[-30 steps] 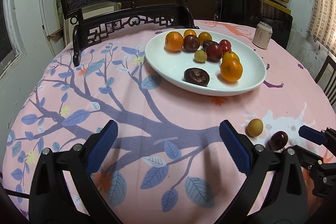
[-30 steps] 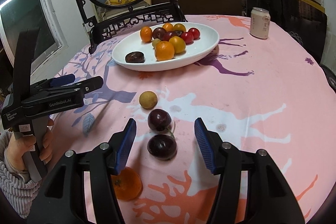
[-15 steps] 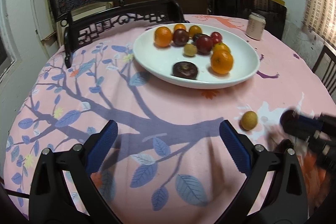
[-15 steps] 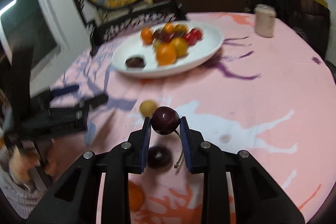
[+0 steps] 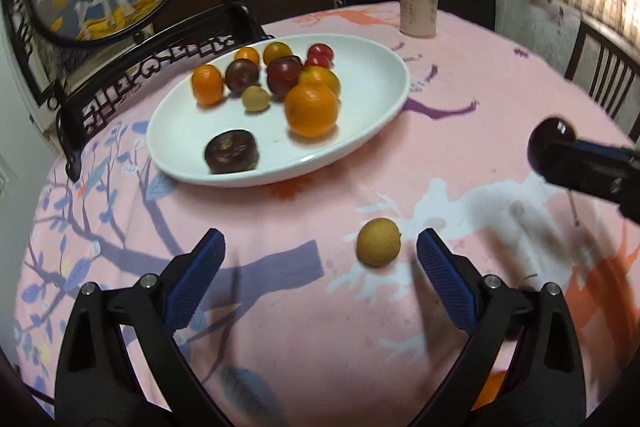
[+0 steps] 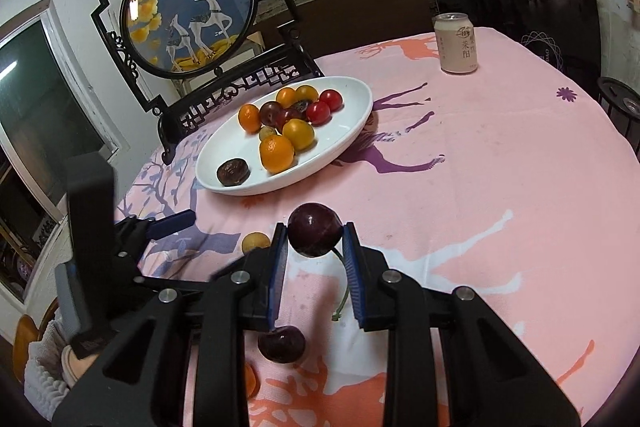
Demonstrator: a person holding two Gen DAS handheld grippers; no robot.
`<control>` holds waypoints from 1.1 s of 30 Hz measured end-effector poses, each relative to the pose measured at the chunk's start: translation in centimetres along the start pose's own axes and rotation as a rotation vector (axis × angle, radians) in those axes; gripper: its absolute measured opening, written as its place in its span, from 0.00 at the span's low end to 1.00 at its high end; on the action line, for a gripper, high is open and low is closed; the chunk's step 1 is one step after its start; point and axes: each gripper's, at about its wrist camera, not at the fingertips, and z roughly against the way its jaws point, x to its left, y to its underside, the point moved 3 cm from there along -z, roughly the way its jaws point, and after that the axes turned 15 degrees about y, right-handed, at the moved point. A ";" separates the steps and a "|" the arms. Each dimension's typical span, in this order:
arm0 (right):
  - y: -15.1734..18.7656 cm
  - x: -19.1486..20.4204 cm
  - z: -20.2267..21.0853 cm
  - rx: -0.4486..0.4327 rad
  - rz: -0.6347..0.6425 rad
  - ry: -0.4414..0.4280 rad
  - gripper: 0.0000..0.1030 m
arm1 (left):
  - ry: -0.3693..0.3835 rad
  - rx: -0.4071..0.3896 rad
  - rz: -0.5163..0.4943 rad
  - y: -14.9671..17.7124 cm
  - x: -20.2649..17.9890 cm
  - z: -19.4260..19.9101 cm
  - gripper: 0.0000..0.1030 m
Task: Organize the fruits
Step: 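Grasp a small yellow-green fruit with the left gripper while the right gripper grasps a dark cherry, then carry both fruits over the plate and open both grippers to release them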
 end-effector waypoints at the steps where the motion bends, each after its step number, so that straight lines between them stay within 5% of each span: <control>1: 0.0 -0.1 0.0 0.002 -0.004 -0.002 0.28 | 0.008 0.024 -0.013 0.1 -0.2 -0.5 0.88; 5: 0.0 0.0 0.0 0.005 -0.003 -0.005 0.28 | 0.065 0.048 -0.001 0.0 -0.2 -1.2 0.59; 11: 0.2 0.0 -0.3 0.014 0.000 0.006 0.28 | 0.141 0.037 0.029 -0.2 -0.1 -1.3 0.28; 19: -0.3 0.5 -1.1 0.022 0.016 0.009 0.28 | 0.060 -0.065 0.092 -1.2 3.4 2.9 0.26; 26: -5.1 3.7 -3.1 -0.012 0.091 0.032 0.28 | 0.013 -0.122 0.186 -4.6 9.1 4.1 0.26; 30: -6.0 4.1 -4.5 -0.020 0.080 0.009 0.28 | 0.121 -0.121 0.181 -3.8 8.3 3.8 0.28; 33: -5.7 3.6 -5.1 0.003 0.086 0.009 0.28 | 0.108 -0.070 0.077 -3.1 5.9 2.8 0.29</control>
